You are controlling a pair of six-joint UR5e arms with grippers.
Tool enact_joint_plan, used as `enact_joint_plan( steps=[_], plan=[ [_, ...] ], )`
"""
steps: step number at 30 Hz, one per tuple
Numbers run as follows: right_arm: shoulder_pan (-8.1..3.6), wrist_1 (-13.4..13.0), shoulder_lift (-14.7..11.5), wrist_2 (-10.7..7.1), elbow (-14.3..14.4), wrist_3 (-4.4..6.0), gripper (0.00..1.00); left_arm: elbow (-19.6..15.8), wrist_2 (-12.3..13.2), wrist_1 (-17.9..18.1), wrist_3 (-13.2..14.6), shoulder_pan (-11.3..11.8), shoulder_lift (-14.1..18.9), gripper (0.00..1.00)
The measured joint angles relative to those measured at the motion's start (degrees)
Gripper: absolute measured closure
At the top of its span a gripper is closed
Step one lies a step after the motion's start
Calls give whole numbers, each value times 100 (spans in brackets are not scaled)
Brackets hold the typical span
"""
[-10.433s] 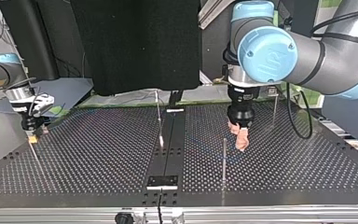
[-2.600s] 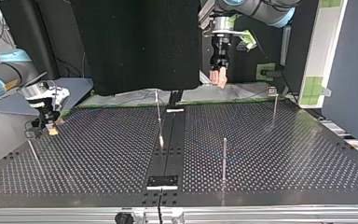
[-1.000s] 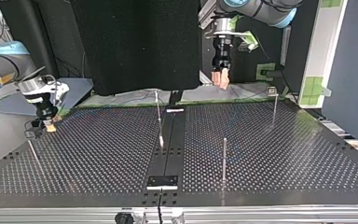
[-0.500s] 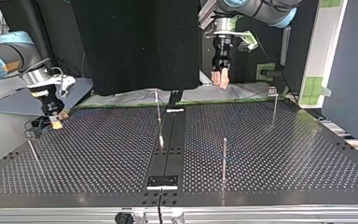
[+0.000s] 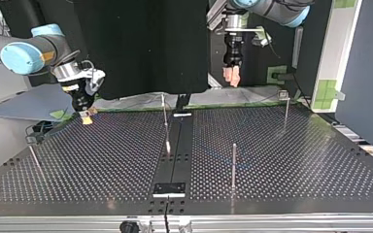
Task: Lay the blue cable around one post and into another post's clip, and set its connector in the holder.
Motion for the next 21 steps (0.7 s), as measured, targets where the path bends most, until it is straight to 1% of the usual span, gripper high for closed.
enact_joint_plan(
  steps=[3,5,9,14,21],
  plan=[
    [154,-128,0,113,145,5,0,-122,-10,-131,5,10,2,0],
    [252,-189,0,137,241,-5,0,-181,-13,-204,11,13,1,0],
    [488,-269,1,148,460,-40,0,-232,10,-387,21,21,4,0],
    [705,-378,0,147,662,-147,0,-238,63,-566,98,28,5,0],
    [1033,-685,-5,170,986,-169,0,-240,141,-655,164,42,5,0]
  ],
)
